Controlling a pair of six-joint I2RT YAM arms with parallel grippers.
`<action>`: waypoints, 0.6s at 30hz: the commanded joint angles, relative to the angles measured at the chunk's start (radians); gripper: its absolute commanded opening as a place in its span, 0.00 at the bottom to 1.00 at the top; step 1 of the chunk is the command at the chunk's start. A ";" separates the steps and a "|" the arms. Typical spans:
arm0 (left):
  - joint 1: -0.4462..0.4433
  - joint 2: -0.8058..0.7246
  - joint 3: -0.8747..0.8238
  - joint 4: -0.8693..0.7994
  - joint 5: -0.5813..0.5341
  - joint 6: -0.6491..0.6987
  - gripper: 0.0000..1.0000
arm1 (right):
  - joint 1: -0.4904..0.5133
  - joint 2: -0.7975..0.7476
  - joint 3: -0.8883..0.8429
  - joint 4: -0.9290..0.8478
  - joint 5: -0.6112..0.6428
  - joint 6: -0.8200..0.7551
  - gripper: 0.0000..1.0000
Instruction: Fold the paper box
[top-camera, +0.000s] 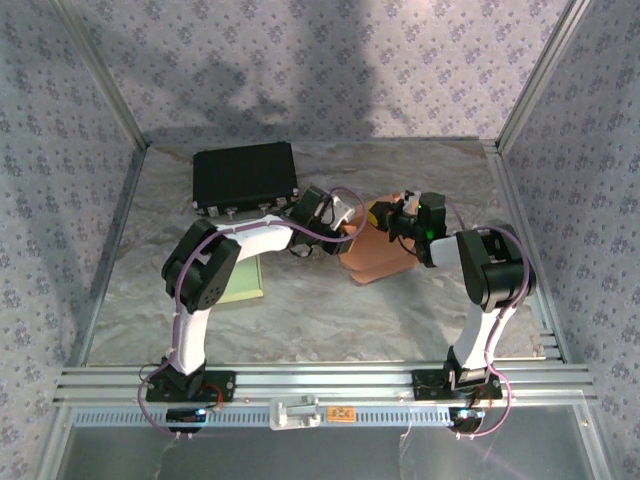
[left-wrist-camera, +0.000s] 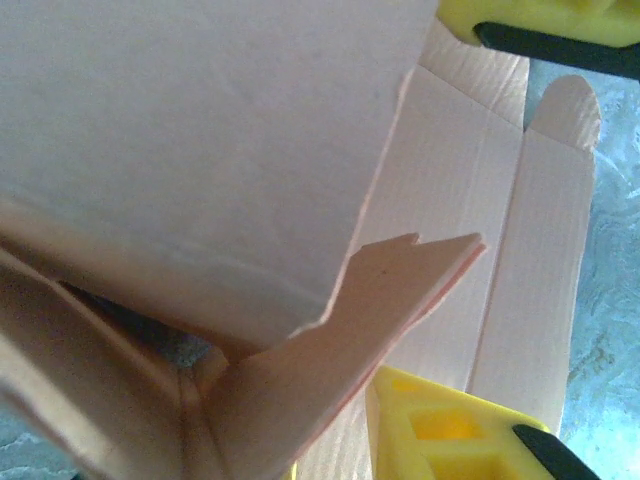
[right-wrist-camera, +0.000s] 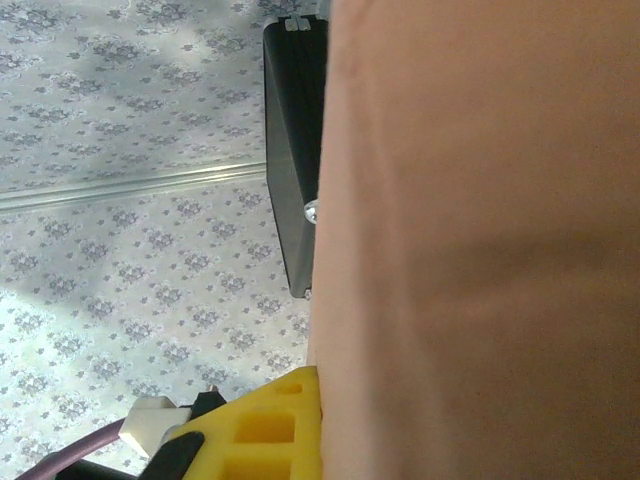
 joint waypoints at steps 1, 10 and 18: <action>0.006 0.017 0.032 0.073 -0.075 -0.031 0.25 | 0.017 0.031 -0.022 -0.066 -0.045 -0.007 0.00; -0.002 0.029 0.037 0.103 -0.102 -0.077 0.25 | 0.019 0.049 -0.032 -0.058 -0.042 -0.016 0.00; -0.013 0.026 0.036 0.139 -0.136 -0.089 0.16 | 0.022 0.053 -0.025 -0.054 -0.045 -0.002 0.00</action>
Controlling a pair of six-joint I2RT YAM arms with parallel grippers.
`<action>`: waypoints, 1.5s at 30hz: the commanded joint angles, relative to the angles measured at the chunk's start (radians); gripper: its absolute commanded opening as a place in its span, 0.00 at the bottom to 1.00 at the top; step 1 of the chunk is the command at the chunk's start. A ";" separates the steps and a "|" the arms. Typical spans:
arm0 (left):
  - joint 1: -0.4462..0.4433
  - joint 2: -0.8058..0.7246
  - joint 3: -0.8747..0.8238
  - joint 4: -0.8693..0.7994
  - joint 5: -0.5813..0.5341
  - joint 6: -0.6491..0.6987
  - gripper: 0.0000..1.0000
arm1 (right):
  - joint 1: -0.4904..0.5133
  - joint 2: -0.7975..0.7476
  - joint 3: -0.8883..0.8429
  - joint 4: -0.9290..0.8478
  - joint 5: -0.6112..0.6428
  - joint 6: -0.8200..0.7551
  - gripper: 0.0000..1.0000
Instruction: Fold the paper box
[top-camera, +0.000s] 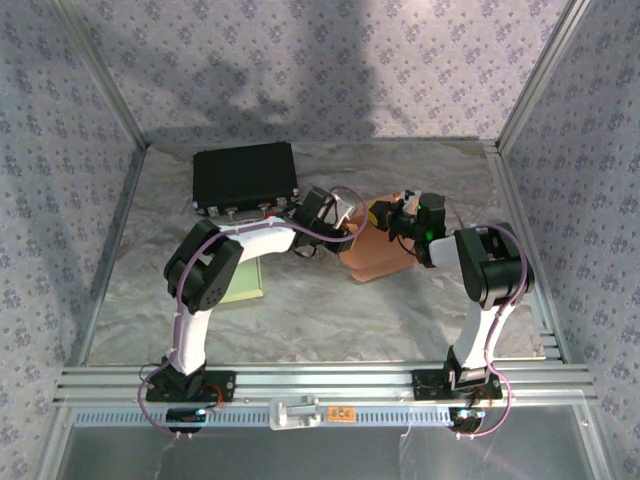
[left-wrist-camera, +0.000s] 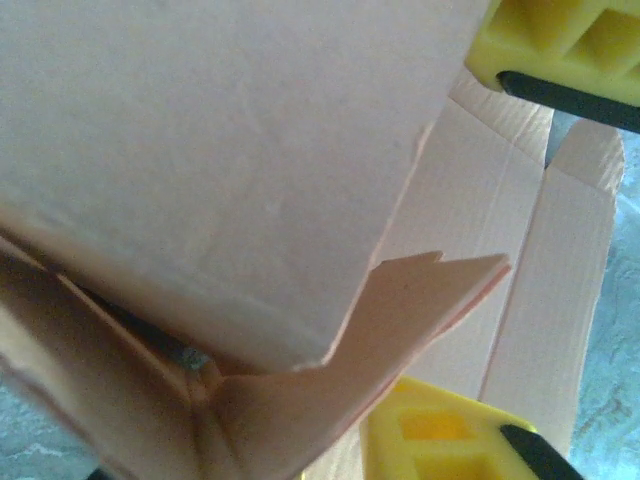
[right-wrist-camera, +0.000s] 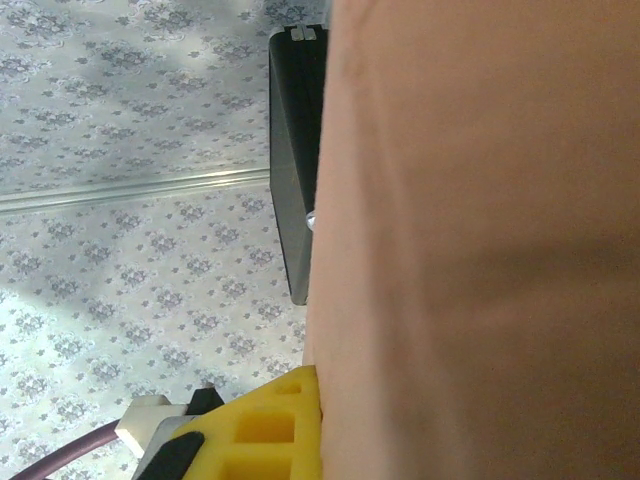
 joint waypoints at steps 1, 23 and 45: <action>0.007 0.018 0.034 0.103 -0.062 -0.007 0.13 | 0.021 0.035 -0.024 -0.094 -0.057 -0.003 0.00; 0.006 0.018 -0.069 0.335 -0.267 -0.119 0.32 | 0.013 0.031 -0.014 -0.105 -0.069 0.028 0.00; -0.023 -0.093 -0.131 0.318 -0.193 -0.120 0.00 | 0.038 -0.092 0.025 -0.325 0.015 0.008 0.00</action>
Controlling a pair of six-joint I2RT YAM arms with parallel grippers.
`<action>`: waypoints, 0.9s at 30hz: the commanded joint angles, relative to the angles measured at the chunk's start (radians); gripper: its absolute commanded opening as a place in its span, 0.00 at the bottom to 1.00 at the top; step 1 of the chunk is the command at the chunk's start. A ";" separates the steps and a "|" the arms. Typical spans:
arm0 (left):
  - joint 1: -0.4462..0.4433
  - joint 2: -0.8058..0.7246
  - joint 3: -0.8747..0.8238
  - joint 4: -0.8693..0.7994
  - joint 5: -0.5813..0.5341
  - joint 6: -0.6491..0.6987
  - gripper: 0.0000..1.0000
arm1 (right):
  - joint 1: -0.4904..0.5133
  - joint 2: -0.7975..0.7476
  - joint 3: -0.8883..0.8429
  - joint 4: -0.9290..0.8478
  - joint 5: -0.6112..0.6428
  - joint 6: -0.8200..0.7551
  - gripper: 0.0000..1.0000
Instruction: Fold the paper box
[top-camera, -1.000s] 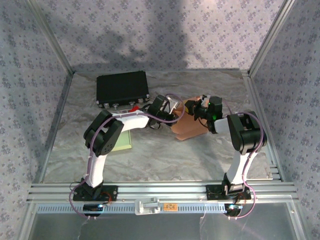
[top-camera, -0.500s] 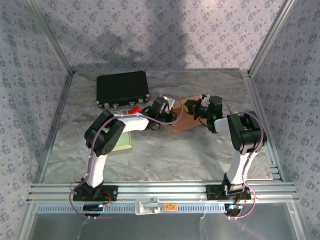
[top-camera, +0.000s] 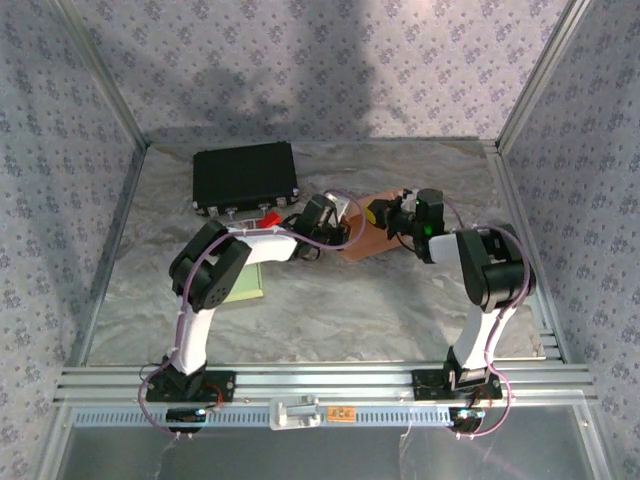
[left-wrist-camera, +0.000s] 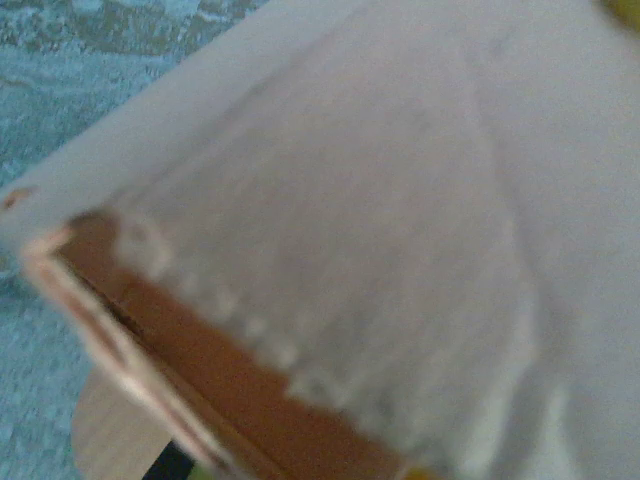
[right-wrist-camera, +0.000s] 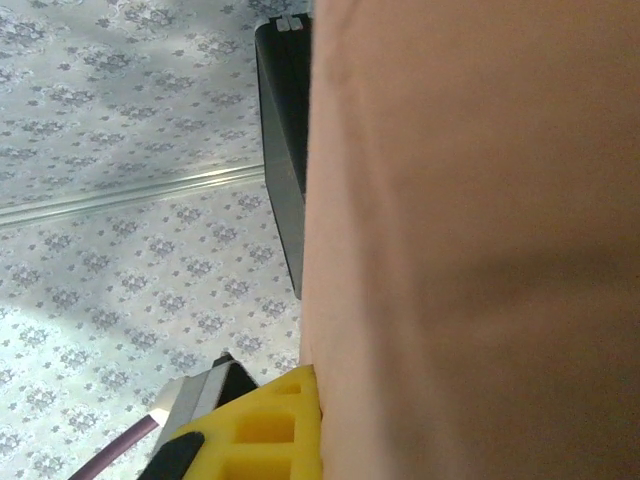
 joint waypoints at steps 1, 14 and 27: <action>-0.012 -0.132 -0.054 0.050 -0.010 -0.015 0.00 | 0.036 -0.071 -0.027 -0.211 0.026 -0.024 0.00; -0.140 -0.450 -0.398 0.029 -0.003 -0.142 0.05 | 0.212 -0.288 -0.137 -0.511 0.223 0.006 0.00; -0.003 -0.810 -0.389 -0.294 -0.124 -0.189 0.33 | 0.153 -0.489 0.062 -1.049 0.235 -0.165 0.00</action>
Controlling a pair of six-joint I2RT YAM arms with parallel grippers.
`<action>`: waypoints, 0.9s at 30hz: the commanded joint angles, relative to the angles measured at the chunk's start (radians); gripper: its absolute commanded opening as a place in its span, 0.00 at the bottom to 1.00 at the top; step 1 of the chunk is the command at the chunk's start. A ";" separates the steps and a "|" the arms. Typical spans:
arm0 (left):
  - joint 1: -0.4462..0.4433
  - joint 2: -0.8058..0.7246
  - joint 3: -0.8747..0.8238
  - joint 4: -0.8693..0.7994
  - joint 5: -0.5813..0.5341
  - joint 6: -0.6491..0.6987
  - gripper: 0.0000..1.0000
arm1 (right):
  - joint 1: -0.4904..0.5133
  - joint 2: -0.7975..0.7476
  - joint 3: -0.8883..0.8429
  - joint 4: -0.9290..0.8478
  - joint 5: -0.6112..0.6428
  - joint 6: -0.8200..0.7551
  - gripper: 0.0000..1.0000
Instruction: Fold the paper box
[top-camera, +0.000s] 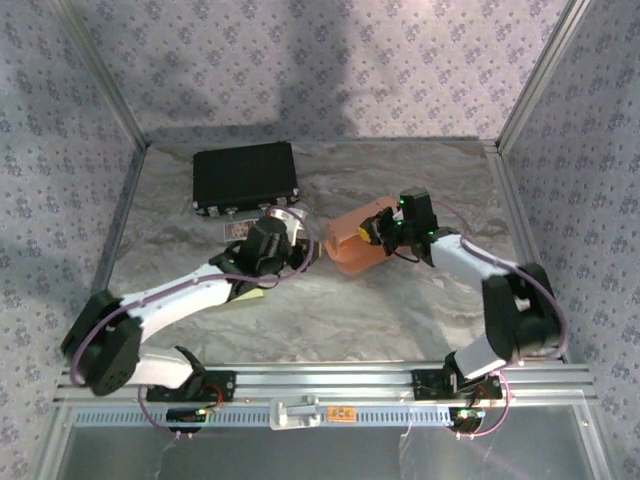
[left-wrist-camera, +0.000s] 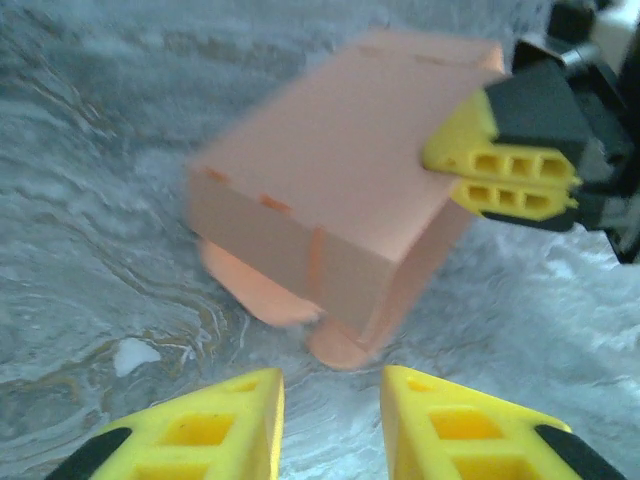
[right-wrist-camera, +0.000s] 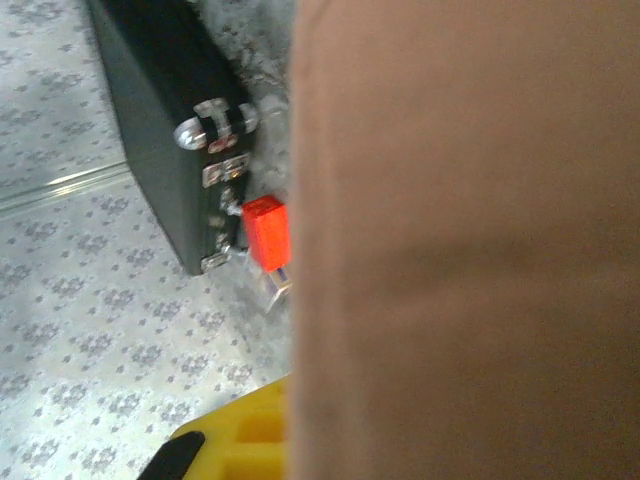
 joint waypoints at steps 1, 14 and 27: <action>0.029 -0.091 0.073 -0.177 -0.069 -0.032 0.33 | 0.010 -0.185 -0.013 -0.344 0.008 -0.052 0.00; 0.097 -0.369 -0.130 -0.286 0.015 -0.135 0.42 | 0.172 0.089 0.290 -0.308 0.039 0.136 0.00; 0.115 -0.255 -0.376 0.134 -0.009 0.006 0.49 | 0.110 0.249 0.276 -0.209 -0.096 -0.014 0.00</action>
